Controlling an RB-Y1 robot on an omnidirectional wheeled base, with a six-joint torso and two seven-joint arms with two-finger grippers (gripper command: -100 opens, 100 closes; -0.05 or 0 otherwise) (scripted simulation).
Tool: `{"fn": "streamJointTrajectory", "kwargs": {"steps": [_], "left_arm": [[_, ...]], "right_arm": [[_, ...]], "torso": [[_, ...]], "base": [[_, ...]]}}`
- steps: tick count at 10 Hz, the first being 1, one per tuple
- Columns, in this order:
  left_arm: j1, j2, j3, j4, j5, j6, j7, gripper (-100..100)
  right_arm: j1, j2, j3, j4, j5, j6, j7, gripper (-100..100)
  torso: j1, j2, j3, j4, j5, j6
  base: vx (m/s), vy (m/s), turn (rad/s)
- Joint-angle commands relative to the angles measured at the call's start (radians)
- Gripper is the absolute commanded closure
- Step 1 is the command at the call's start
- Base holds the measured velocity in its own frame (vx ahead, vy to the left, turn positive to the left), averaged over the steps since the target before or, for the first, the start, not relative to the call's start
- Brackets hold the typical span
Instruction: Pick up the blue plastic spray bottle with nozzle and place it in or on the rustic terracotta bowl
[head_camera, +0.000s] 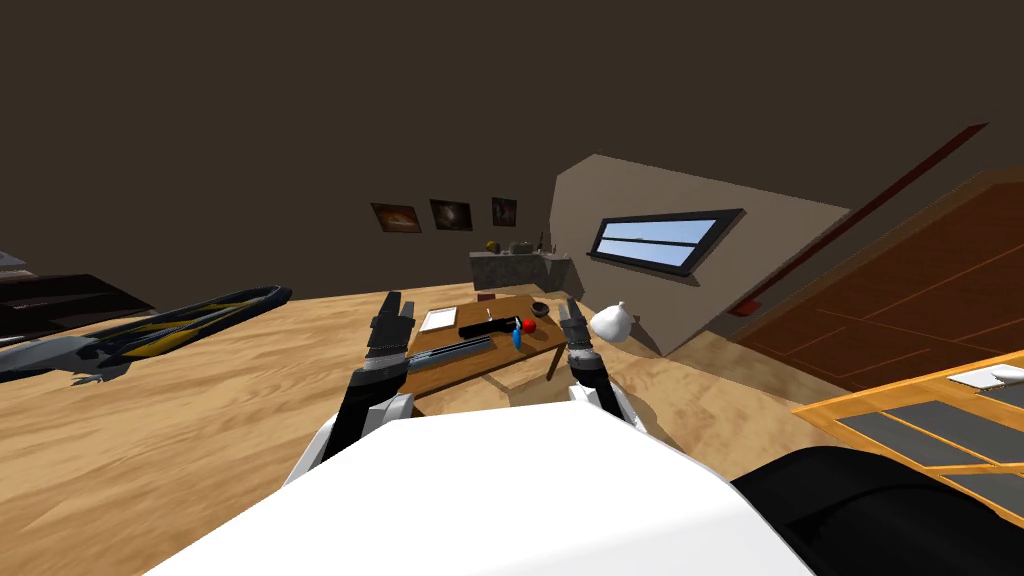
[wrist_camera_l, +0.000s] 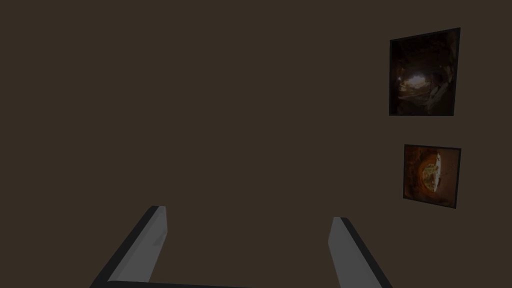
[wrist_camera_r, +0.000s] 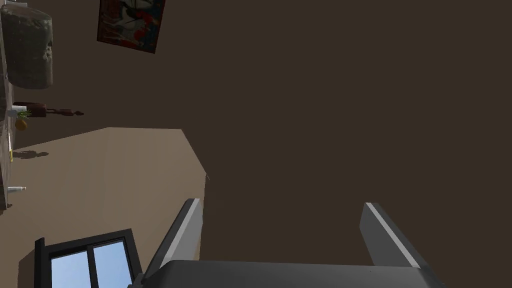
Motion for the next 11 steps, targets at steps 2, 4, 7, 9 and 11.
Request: {"fn": "streamJointTrajectory", "kwargs": {"steps": [2, 4, 7, 9, 11], "left_arm": [[0.000, 0.000, 0.000, 0.000, 0.000, 0.000, 0.000, 0], [0.000, 0.000, 0.000, 0.000, 0.000, 0.000, 0.000, 0], [0.000, 0.000, 0.000, 0.000, 0.000, 0.000, 0.000, 0], [0.000, 0.000, 0.000, 0.000, 0.000, 0.000, 0.000, 0], [0.000, 0.000, 0.000, 0.000, 0.000, 0.000, 0.000, 0]], "right_arm": [[-0.015, -0.047, 0.013, 0.072, 0.030, 0.013, 0.022, -100], [-0.027, -0.085, 0.024, 0.129, 0.058, 0.029, 0.042, -100], [-0.047, -0.142, 0.041, 0.231, 0.102, 0.055, 0.074, -100], [-0.055, -0.160, 0.047, 0.265, 0.118, 0.065, 0.085, -100], [-0.071, -0.197, 0.059, 0.335, 0.150, 0.086, 0.109, -100]], "torso": [[0.001, 0.001, 0.001, 0.000, 0.000, 0.000], [0.000, 0.003, 0.002, 0.001, 0.000, 0.000], [0.002, 0.005, 0.003, 0.001, 0.000, 0.000], [0.002, 0.004, 0.002, 0.001, 0.001, 0.000], [0.001, 0.000, 0.000, 0.000, 0.000, 0.000]], "base": [[-0.079, 0.026, 0.073], [-0.100, 0.025, 0.071], [-0.109, 0.046, 0.073], [-0.077, 0.047, 0.059], [-0.048, 0.037, 0.073]]}}
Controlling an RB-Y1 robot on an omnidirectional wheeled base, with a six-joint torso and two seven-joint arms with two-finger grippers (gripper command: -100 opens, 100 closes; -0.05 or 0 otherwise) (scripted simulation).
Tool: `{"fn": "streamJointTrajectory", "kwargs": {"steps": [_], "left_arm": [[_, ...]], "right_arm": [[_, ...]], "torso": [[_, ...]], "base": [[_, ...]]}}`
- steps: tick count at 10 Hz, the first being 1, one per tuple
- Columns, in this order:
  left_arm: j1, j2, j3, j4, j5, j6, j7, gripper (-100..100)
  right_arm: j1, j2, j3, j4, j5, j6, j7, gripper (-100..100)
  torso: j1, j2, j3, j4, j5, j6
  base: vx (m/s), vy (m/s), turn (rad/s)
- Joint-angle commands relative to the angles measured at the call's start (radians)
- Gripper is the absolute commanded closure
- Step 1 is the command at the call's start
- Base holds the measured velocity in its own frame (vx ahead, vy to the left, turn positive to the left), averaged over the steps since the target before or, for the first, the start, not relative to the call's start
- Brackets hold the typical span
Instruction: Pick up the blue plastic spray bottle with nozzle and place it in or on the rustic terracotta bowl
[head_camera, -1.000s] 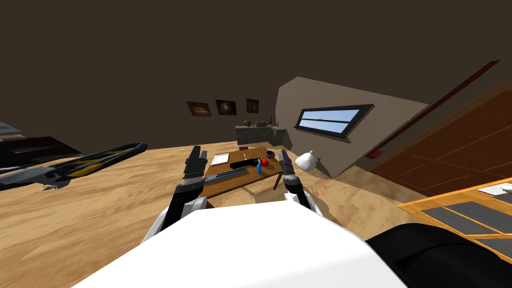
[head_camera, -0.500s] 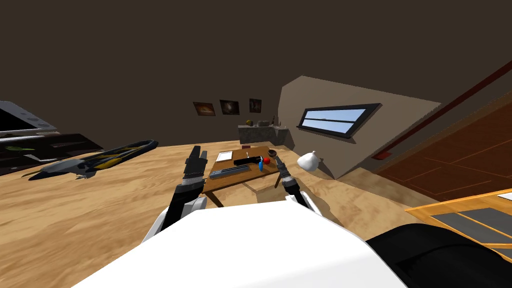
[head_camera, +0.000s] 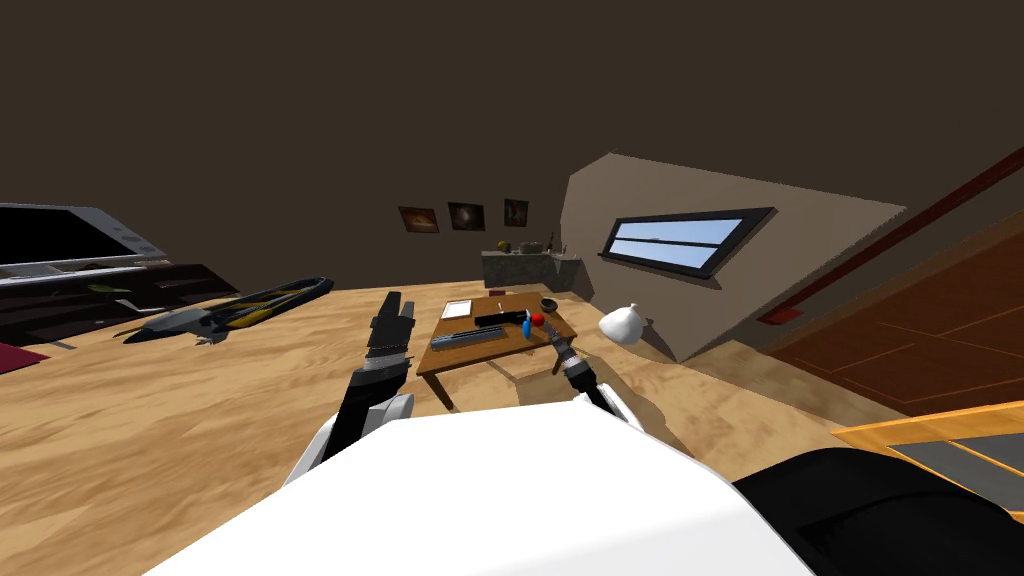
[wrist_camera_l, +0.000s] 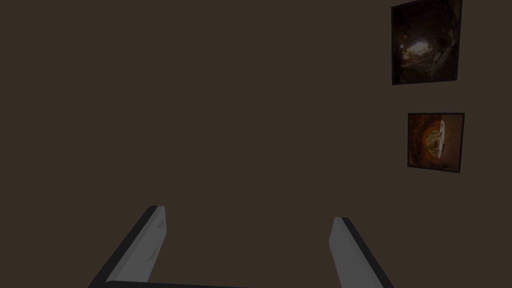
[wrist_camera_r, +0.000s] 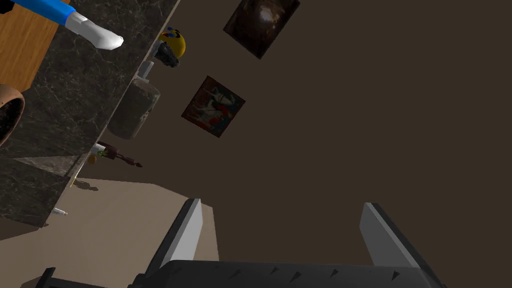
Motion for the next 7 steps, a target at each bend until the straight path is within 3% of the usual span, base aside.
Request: {"fn": "streamJointTrajectory", "kwargs": {"steps": [1, 7], "left_arm": [[0.000, 0.000, 0.000, 0.000, 0.000, 0.000, 0.000, 0], [0.000, 0.000, 0.000, 0.000, 0.000, 0.000, 0.000, 0]], "right_arm": [[-0.014, -0.024, 0.013, 0.050, 0.028, 0.021, 0.024, -100], [-0.060, -0.092, 0.034, 0.200, 0.091, 0.072, 0.077, -100]], "torso": [[0.000, 0.000, 0.000, 0.000, 0.000, 0.000], [0.000, -0.004, -0.002, -0.001, 0.000, 0.000]], "base": [[-0.074, 0.054, 0.081], [-0.015, 0.042, 0.053]]}}
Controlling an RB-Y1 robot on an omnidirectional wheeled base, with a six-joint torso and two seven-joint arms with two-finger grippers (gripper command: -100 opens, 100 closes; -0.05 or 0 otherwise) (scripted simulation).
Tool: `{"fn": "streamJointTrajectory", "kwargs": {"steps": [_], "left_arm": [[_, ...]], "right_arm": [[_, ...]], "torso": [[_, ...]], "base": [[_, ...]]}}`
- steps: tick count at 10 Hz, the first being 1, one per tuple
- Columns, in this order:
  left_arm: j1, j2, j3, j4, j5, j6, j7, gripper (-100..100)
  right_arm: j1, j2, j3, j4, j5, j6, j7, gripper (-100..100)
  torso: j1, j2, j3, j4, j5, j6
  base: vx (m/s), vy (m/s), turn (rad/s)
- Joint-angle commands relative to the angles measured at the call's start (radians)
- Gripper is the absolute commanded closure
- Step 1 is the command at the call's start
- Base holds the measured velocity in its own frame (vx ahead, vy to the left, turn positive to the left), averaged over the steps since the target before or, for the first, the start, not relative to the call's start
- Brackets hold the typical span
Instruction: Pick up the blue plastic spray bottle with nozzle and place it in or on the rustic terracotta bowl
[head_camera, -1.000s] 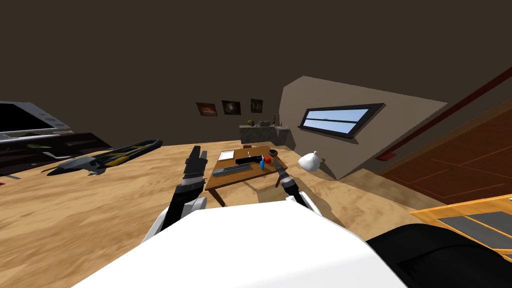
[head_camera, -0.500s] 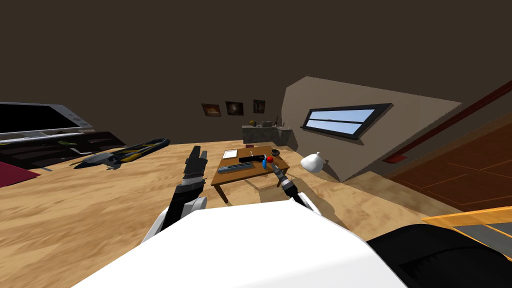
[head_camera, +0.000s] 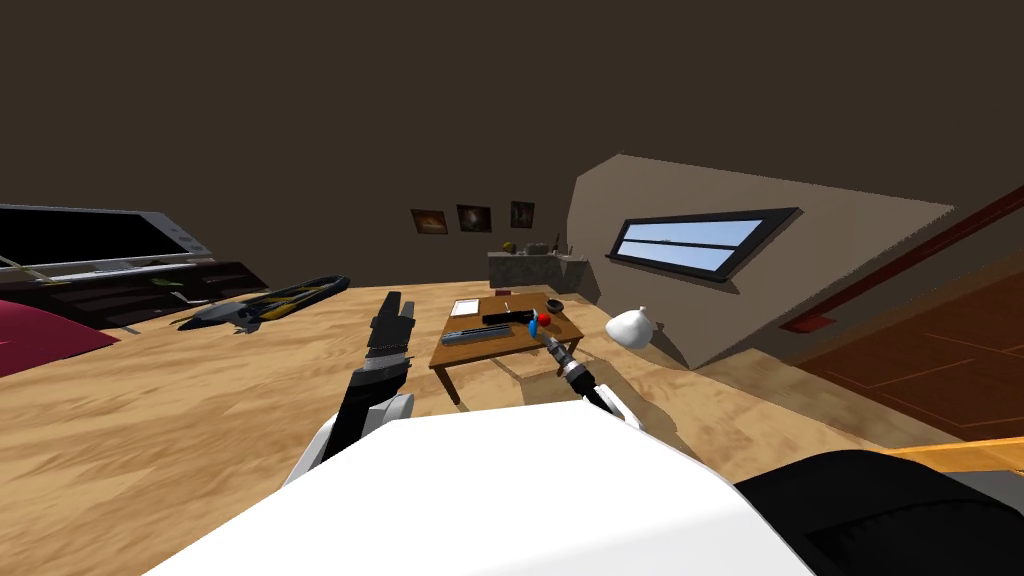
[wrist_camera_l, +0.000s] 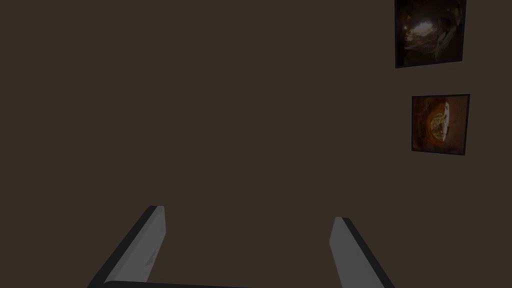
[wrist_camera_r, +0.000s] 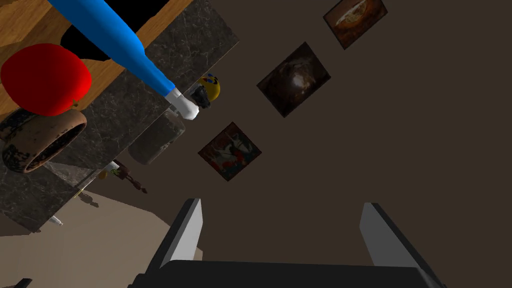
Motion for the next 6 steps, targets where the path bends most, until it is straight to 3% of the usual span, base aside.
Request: {"fn": "streamJointTrajectory", "kwargs": {"steps": [1, 6], "left_arm": [[0.000, 0.000, 0.000, 0.000, 0.000, 0.000, 0.000, 0], [0.000, 0.000, 0.000, 0.000, 0.000, 0.000, 0.000, 0]], "right_arm": [[-0.017, -0.029, 0.007, 0.045, 0.022, 0.027, 0.019, -100], [-0.079, -0.088, 0.024, 0.185, 0.081, 0.086, 0.075, -100]], "torso": [[0.000, 0.000, 0.000, 0.000, 0.000, 0.000], [0.000, -0.003, -0.002, -0.001, 0.000, 0.000]], "base": [[0.026, 0.051, 0.080], [0.062, 0.049, 0.061]]}}
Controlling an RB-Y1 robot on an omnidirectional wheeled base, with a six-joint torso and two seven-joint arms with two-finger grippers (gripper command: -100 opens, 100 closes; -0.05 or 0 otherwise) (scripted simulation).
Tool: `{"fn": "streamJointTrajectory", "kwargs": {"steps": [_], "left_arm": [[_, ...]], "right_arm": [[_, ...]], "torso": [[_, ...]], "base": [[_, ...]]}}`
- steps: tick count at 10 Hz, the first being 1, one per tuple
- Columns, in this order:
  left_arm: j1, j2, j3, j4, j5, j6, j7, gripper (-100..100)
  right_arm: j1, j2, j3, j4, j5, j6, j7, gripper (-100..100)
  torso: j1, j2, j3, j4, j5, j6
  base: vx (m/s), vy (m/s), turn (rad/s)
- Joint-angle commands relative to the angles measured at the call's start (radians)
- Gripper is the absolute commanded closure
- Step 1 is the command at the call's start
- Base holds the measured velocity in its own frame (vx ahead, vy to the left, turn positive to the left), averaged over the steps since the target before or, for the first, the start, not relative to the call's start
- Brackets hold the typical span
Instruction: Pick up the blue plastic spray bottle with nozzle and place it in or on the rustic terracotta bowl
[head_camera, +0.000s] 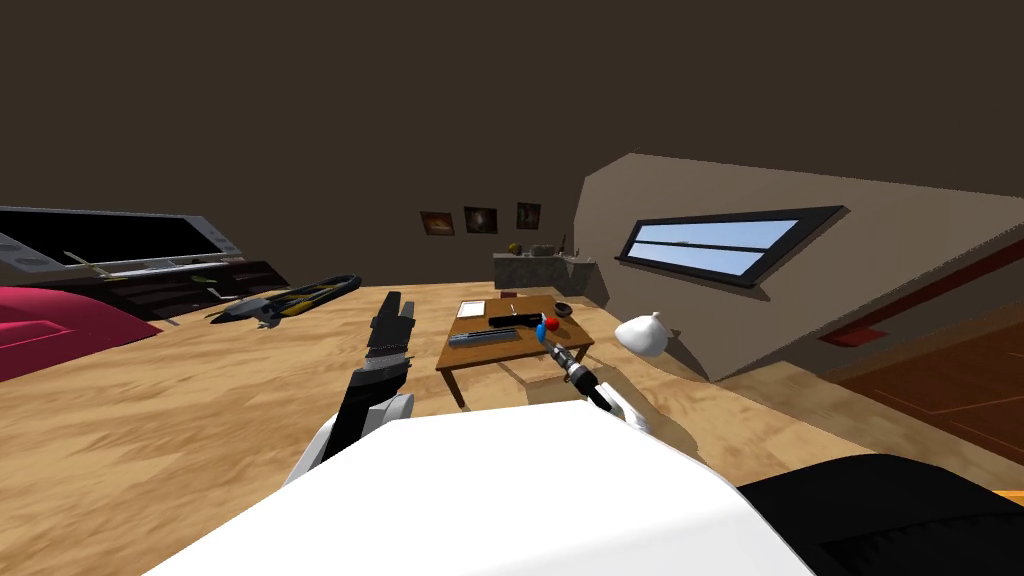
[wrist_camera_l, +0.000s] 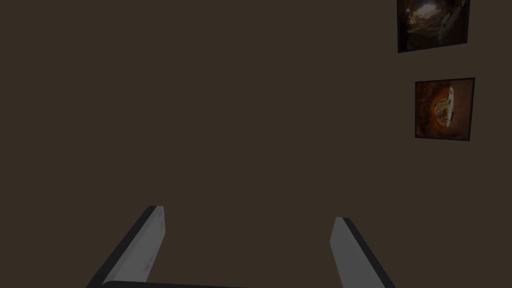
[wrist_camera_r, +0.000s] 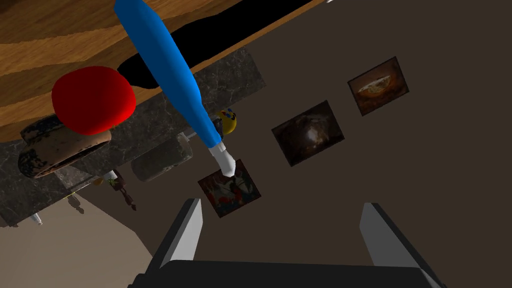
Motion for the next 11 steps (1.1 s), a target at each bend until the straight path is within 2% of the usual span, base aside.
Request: {"fn": "streamJointTrajectory", "kwargs": {"steps": [1, 4, 6, 10, 11], "left_arm": [[0.000, 0.000, 0.000, 0.000, 0.000, 0.000, 0.000, 0], [0.000, 0.000, 0.000, 0.000, 0.000, 0.000, 0.000, 0], [0.000, 0.000, 0.000, 0.000, 0.000, 0.000, 0.000, 0], [0.000, 0.000, 0.000, 0.000, 0.000, 0.000, 0.000, 0], [0.000, 0.000, 0.000, 0.000, 0.000, 0.000, 0.000, 0]], "right_arm": [[-0.004, -0.016, 0.006, -0.005, 0.008, 0.030, 0.003, -100], [-0.052, -0.052, 0.016, 0.091, 0.048, 0.074, 0.044, -100], [-0.068, -0.062, 0.019, 0.122, 0.061, 0.089, 0.057, -100], [-0.122, -0.099, 0.029, 0.225, 0.104, 0.139, 0.102, -100], [-0.142, -0.115, 0.033, 0.265, 0.121, 0.159, 0.119, -100]], "torso": [[0.000, 0.000, 0.000, 0.000, 0.000, 0.000], [-0.001, -0.001, 0.000, 0.000, 0.000, 0.000], [0.000, -0.004, -0.002, -0.001, 0.000, 0.000], [-0.001, -0.001, -0.001, 0.000, 0.000, 0.000], [-0.001, -0.002, -0.001, -0.001, 0.000, 0.000]], "base": [[0.061, 0.042, 0.028], [0.090, 0.038, 0.063], [0.121, 0.042, 0.045], [0.085, 0.035, 0.055], [0.142, 0.054, 0.075]]}}
